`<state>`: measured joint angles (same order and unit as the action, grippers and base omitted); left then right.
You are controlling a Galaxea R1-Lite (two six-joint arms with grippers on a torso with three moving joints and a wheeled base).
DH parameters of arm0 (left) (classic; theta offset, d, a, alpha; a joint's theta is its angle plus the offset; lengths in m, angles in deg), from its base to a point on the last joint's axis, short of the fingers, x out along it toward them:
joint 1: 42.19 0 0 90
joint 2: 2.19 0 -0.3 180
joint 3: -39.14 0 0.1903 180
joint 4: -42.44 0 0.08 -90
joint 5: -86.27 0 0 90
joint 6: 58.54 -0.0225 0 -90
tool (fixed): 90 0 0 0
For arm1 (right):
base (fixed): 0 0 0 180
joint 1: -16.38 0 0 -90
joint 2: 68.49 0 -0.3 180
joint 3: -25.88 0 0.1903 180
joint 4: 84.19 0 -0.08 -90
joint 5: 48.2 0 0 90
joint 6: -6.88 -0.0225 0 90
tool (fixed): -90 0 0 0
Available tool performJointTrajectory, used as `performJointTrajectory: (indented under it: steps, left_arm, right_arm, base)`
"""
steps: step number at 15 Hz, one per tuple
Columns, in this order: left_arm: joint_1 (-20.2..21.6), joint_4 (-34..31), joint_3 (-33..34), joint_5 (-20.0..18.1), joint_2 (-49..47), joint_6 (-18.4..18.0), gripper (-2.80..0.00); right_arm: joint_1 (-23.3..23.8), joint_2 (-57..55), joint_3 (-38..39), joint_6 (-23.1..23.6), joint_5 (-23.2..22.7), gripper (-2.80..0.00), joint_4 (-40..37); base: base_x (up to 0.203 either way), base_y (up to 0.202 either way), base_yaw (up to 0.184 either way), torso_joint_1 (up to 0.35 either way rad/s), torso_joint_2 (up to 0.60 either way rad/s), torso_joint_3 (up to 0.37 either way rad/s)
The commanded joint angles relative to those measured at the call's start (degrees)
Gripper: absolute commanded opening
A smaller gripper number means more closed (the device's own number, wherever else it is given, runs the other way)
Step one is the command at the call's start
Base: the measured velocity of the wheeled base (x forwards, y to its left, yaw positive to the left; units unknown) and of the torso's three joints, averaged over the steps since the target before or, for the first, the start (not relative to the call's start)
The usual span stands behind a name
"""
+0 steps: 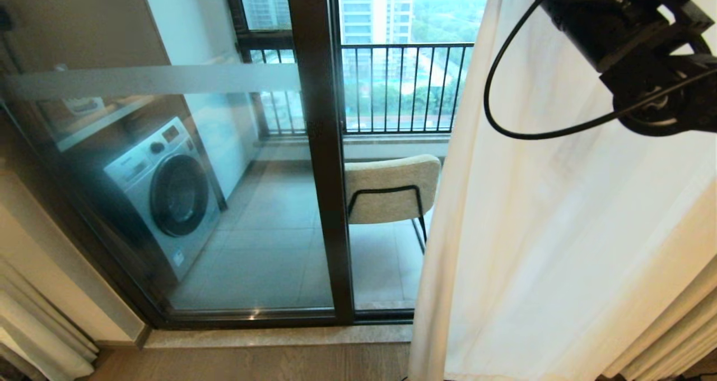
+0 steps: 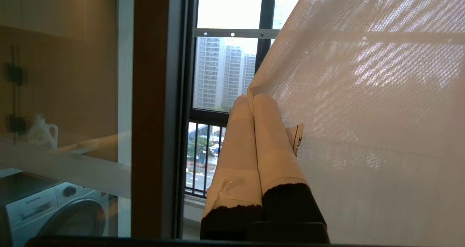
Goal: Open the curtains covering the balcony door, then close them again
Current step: Close the inner curtains on both sides
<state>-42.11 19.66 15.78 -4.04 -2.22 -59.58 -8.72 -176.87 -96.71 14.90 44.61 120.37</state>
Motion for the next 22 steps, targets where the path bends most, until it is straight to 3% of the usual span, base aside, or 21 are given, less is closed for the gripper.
performJointTrajectory:
  steps: [1, 22]
  left_arm:
    - [0.0, 0.0, 0.0, 0.0, 0.0, 0.0, -2.80]
    - [0.0, -0.2, 0.0, 0.0, 0.0, -0.2, -2.80]
  right_arm:
    - [0.0, 0.0, 0.0, 0.1, 0.0, -2.80, 0.3]
    - [0.0, 1.3, 1.4, 0.2, 0.0, -2.80, 0.5]
  base:
    - [0.000, 0.185, 0.000, 0.000, 0.00, 0.004]
    - [0.000, 0.186, -0.001, 0.003, 0.00, 0.002]
